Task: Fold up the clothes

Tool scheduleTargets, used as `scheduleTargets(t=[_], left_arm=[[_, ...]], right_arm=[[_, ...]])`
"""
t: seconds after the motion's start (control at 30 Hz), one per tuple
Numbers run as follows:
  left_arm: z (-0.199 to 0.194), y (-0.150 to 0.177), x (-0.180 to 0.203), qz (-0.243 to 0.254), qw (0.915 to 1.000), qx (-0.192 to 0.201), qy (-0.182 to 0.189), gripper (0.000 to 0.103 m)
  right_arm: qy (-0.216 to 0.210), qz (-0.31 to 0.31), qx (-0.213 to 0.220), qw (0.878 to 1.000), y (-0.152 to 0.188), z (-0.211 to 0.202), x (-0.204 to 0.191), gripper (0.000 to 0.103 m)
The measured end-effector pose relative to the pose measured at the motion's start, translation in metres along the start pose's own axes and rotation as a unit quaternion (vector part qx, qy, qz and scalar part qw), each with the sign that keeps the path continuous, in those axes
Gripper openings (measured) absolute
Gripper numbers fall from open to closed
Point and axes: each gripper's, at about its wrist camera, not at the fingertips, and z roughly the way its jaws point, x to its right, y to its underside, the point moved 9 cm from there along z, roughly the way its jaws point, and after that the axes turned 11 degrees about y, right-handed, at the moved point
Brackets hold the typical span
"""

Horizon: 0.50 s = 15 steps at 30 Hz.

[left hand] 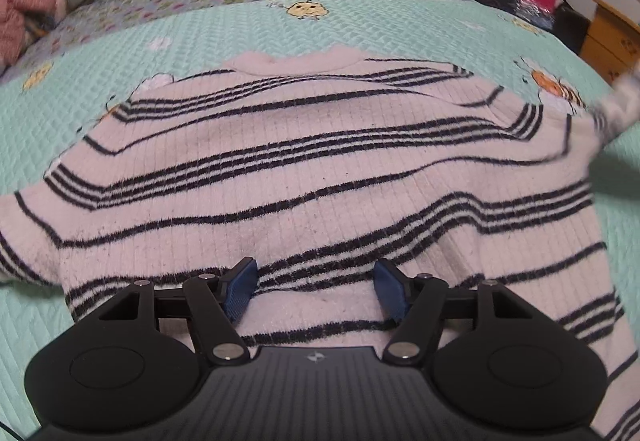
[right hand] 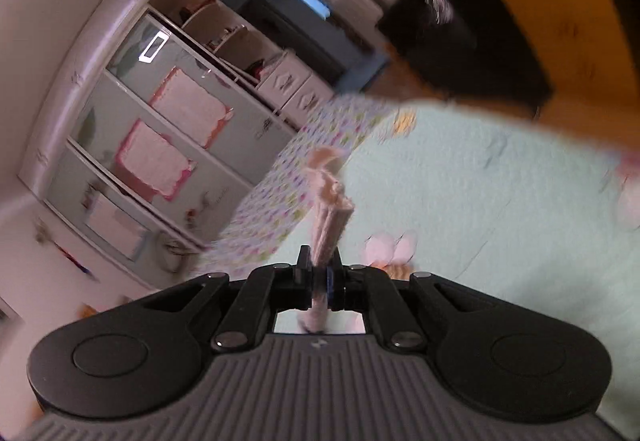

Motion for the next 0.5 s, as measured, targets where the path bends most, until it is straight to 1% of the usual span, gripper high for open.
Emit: scheduleTargets(t=[0.03,0.1,0.13,0.17,0.2,0.23,0.3,0.37,0.5], left_arm=[[0.0,0.001,0.001,0.004,1.0,0.003,-0.003,0.067],[0.0,0.003,0.003,0.012,0.9998,0.009,-0.01,0.068],[0.0,0.004,0.004,0.014,0.9998,0.011,-0.013,0.068],[0.0,0.004,0.004,0.017,0.9997,0.013,-0.015,0.069],[0.001,0.004,0.005,0.019,0.9995,0.014,-0.018,0.069],[0.001,0.004,0.004,0.02,0.9995,0.014,-0.018,0.069],[0.001,0.004,0.003,0.022,0.9995,0.013,-0.017,0.069],[0.002,0.003,0.003,0.023,0.9996,0.012,-0.015,0.07],[0.002,0.003,0.003,0.022,0.9995,0.013,-0.018,0.07]], right_arm=[[0.02,-0.006,0.005,1.0,-0.002,-0.007,0.014,0.007],[0.084,0.019,-0.015,0.996,0.01,0.003,0.067,0.007],[0.118,0.021,-0.036,0.992,0.026,0.011,0.097,0.007],[0.147,0.027,-0.066,0.987,0.048,0.021,0.127,0.007],[0.175,0.034,-0.096,0.979,0.07,0.031,0.157,0.007],[0.195,0.053,-0.12,0.972,0.091,0.038,0.183,0.007],[0.177,0.07,-0.094,0.977,0.104,0.04,0.2,0.005],[0.178,0.06,-0.075,0.979,0.1,0.043,0.197,0.006],[0.189,0.054,-0.076,0.978,0.1,0.038,0.199,0.006]])
